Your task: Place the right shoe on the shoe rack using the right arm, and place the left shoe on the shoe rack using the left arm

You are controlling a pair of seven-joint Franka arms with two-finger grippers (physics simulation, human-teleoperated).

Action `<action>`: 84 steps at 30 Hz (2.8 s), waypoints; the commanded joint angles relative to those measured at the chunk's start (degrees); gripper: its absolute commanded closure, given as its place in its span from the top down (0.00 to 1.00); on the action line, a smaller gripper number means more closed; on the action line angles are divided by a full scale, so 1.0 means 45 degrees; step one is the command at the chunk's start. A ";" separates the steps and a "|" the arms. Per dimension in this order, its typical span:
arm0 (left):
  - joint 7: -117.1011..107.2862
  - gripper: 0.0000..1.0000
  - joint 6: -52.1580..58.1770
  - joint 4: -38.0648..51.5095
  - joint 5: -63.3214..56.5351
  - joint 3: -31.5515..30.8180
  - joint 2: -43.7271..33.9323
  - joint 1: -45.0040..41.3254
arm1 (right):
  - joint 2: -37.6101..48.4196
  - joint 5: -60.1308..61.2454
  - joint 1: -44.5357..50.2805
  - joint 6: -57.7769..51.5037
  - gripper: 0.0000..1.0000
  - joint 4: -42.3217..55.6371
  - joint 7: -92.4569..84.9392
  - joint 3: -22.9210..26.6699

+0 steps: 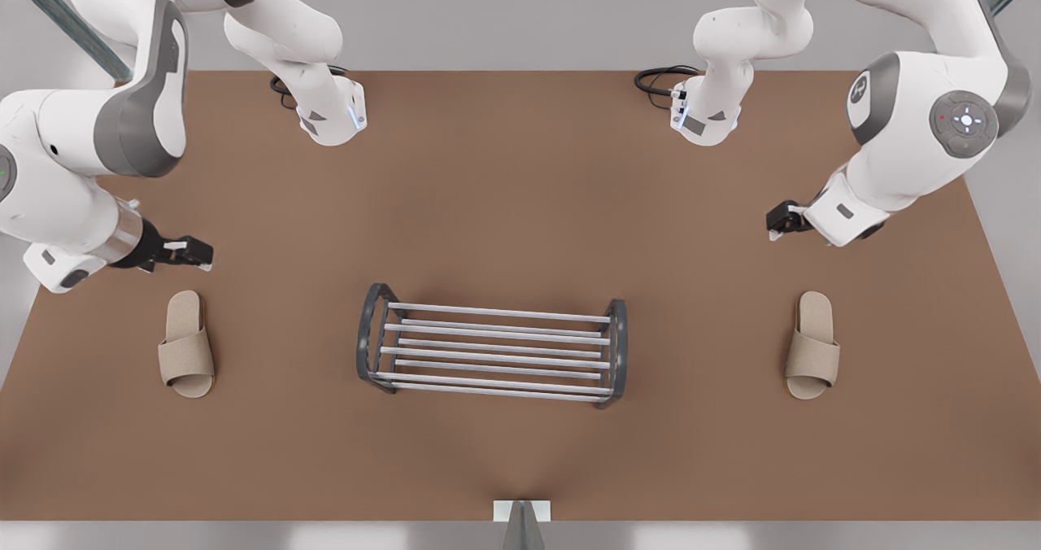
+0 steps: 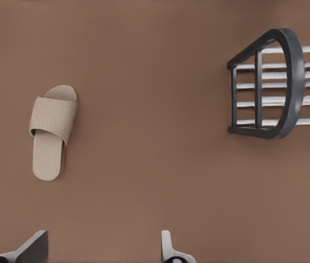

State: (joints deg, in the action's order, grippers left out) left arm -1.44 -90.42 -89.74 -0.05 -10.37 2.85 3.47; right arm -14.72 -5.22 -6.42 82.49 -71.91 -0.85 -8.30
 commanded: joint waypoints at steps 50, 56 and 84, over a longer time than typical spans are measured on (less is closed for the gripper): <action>0.2956 1.00 -2.4399 -0.7654 -0.8074 -0.2500 0.8429 1.0050 | -0.3526 -0.7061 -1.1581 2.6356 1.00 -1.3531 -0.1862 -0.3233; 0.2956 1.00 -2.4399 -0.7147 -0.8406 -0.2500 0.8683 1.0089 | -0.3759 -0.7354 -1.1484 2.6336 1.00 -1.3395 -0.1979 -0.3312; 0.2820 0.28 -2.4418 -0.6561 -0.8778 -0.2715 0.9425 1.0323 | -0.7080 -0.8175 -1.1640 2.6336 1.00 -1.0582 -0.2936 -0.3253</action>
State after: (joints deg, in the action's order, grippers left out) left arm 11.54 -200.31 -119.37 -39.80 -22.57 45.38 49.89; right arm -46.42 -41.89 -58.89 201.05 -119.65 -11.79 -22.93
